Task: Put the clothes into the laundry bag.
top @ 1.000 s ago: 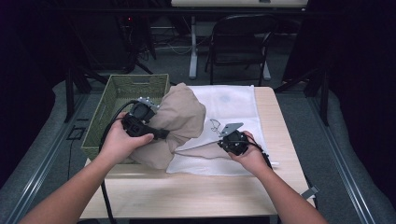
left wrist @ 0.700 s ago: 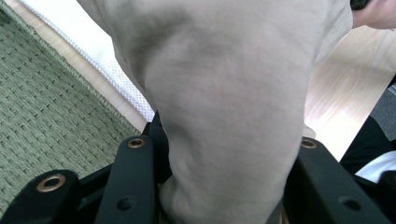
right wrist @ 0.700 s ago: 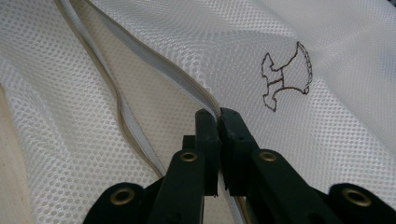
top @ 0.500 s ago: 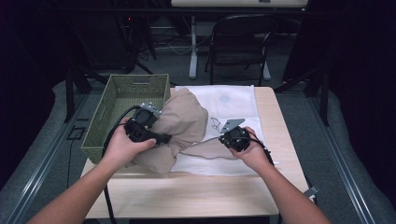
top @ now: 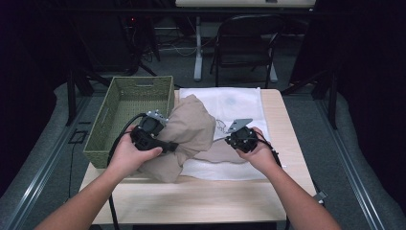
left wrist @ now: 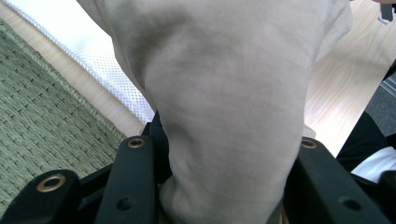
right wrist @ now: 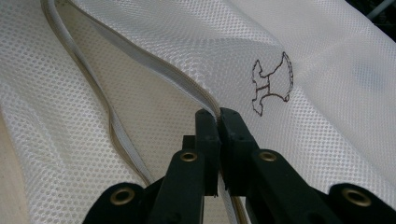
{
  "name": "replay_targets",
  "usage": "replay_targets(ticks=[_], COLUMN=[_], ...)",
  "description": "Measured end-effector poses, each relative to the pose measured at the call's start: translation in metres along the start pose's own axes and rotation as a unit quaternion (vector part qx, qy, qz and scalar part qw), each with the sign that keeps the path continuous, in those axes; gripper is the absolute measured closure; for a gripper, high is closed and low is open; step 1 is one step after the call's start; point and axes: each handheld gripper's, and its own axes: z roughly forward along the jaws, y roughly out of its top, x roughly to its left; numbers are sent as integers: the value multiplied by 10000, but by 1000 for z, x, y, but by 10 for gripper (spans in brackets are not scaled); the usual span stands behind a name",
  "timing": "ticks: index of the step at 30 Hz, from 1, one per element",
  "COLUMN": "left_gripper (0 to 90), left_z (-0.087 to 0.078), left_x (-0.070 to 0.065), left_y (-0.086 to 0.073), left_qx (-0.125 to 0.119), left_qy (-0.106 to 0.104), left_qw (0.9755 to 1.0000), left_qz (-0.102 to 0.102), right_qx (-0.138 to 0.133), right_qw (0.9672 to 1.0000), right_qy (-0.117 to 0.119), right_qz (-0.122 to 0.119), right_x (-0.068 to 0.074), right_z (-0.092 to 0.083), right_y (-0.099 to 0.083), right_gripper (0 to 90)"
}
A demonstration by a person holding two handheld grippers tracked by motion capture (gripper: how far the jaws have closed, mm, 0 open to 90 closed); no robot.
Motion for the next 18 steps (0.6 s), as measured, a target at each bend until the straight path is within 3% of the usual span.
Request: replay_targets(ticks=[18], left_gripper=[607], left_z=[7], left_x=[-4], left_y=[-13], left_qx=[18], left_qy=[-79], left_qw=[10000], left_qz=[19], right_qx=[-74], right_qw=[9999], right_qy=[-128], right_qz=[-77], right_x=[-6], right_z=[-9], right_y=[15], right_gripper=[867])
